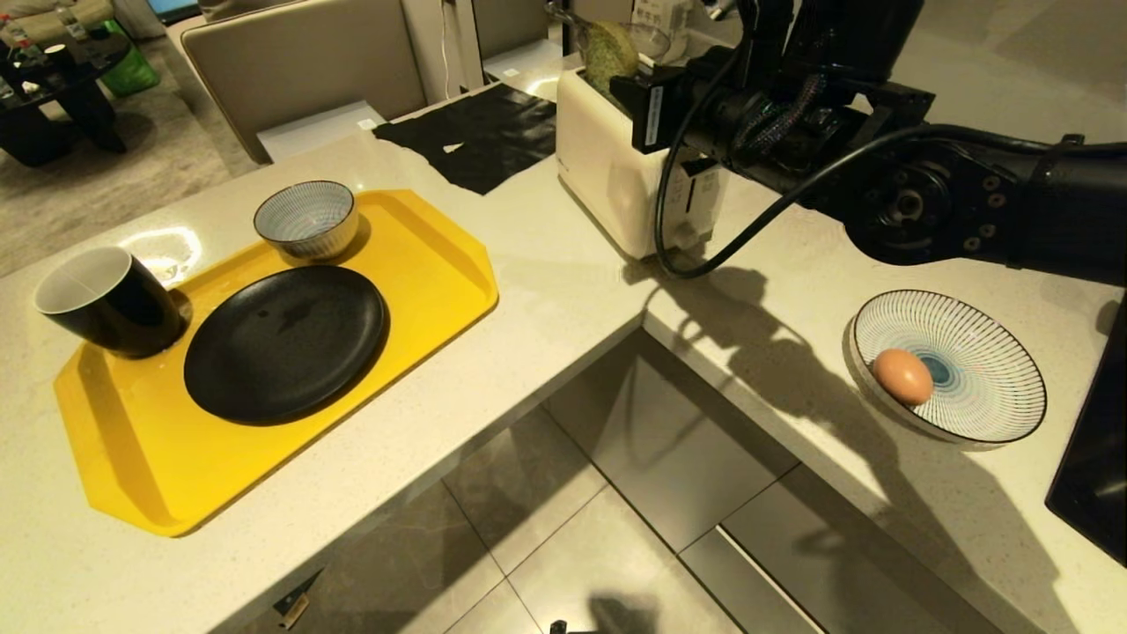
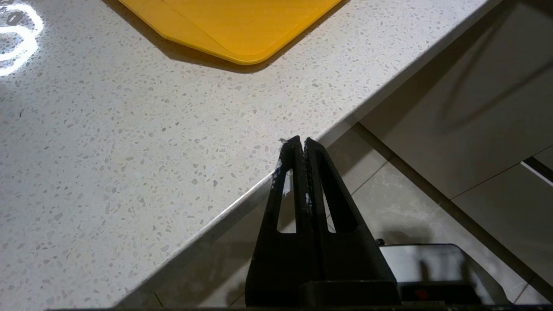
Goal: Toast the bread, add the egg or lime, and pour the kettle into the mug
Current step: Put the baked bread on a plate
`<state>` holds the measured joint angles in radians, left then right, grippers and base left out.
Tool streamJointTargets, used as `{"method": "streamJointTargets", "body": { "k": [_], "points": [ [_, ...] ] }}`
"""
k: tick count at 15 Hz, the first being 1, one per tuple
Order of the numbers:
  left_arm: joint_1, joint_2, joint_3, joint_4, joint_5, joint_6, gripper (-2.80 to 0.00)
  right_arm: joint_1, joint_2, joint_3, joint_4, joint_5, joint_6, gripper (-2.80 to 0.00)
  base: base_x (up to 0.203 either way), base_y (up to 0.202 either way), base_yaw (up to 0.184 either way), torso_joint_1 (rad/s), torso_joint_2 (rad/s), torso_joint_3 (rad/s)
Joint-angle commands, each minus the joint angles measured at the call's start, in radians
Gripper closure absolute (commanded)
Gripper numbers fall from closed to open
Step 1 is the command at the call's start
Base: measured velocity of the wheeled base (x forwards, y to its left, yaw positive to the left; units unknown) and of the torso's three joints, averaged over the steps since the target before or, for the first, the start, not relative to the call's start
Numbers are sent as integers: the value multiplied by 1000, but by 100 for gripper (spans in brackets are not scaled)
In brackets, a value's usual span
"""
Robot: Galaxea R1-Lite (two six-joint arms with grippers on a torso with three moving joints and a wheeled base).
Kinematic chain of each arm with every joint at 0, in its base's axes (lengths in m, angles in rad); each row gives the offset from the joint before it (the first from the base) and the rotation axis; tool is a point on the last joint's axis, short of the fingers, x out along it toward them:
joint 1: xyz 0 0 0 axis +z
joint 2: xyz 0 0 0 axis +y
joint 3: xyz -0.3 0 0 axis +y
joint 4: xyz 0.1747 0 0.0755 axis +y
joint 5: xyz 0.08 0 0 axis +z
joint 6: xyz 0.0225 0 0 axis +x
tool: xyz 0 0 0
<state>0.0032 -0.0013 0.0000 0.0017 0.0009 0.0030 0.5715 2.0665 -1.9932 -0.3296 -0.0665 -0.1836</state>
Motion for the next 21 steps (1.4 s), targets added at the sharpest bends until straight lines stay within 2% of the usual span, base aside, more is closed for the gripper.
{"method": "streamJointTargets", "body": {
  "k": [1, 6, 9, 11, 17, 21],
  "points": [
    [0, 1, 0, 0, 1, 0, 0, -37, 22, -1, -15, 4, 0, -280, 0, 0, 0, 0, 0, 0],
    [0, 1, 0, 0, 0, 0, 0, -109, 58, -1, -51, 14, 6, -280, 0, 0, 0, 0, 0, 0],
    [0, 1, 0, 0, 1, 0, 0, -100, 70, -2, -108, 18, 53, -280, 0, 0, 0, 0, 0, 0],
    [0, 1, 0, 0, 1, 0, 0, -82, 67, -2, -121, 61, 80, -280, 0, 0, 0, 0, 0, 0],
    [0, 1, 0, 0, 1, 0, 0, -46, 91, -3, -110, 59, 77, -280, 0, 0, 0, 0, 0, 0],
    [0, 1, 0, 0, -1, 0, 0, -38, 111, -13, -76, 13, 59, -280, 0, 0, 0, 0, 0, 0]
  ]
}}
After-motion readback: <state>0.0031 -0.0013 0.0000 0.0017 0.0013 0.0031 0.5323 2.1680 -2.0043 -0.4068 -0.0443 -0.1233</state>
